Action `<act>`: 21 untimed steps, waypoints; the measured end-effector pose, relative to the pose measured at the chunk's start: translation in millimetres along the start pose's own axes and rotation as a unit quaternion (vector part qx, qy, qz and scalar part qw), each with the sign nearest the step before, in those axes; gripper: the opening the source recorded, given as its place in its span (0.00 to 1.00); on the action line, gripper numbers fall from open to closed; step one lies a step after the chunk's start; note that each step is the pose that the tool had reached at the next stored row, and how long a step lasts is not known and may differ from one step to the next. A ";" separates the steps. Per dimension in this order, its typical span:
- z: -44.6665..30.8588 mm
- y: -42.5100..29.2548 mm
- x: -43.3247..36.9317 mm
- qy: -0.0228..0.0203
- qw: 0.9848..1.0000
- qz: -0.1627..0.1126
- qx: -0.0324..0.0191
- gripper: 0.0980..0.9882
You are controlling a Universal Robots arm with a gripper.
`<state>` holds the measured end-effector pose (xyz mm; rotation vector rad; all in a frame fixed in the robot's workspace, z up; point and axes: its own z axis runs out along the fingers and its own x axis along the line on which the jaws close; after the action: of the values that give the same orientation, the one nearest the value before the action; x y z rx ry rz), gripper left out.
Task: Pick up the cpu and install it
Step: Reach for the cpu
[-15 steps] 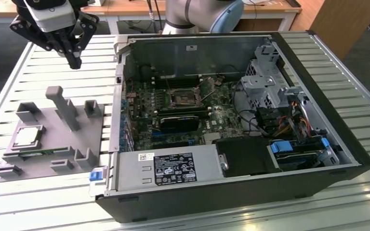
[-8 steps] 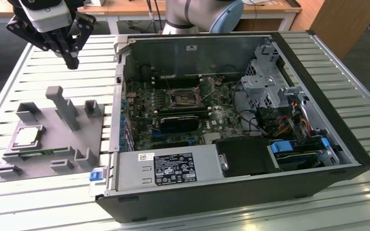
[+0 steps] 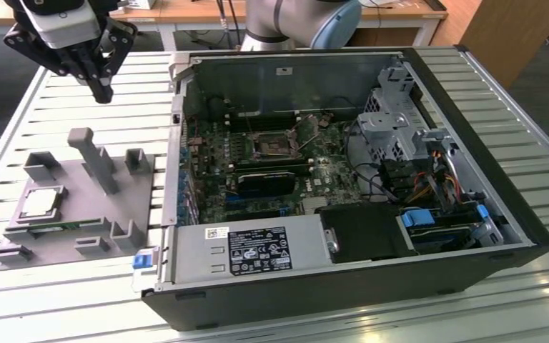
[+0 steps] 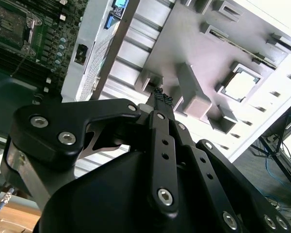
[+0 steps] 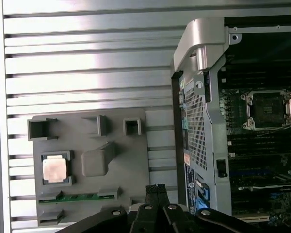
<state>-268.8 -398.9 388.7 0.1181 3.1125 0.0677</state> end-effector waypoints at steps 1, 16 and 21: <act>0.0 -0.1 0.7 0.000 1.000 0.000 0.000 0.01; 0.3 -1.0 12.7 0.000 1.000 0.000 0.000 0.01; 0.4 -1.3 16.6 0.000 1.000 0.000 0.000 0.01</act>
<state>-285.5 -398.9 387.8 0.1180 3.1126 0.0676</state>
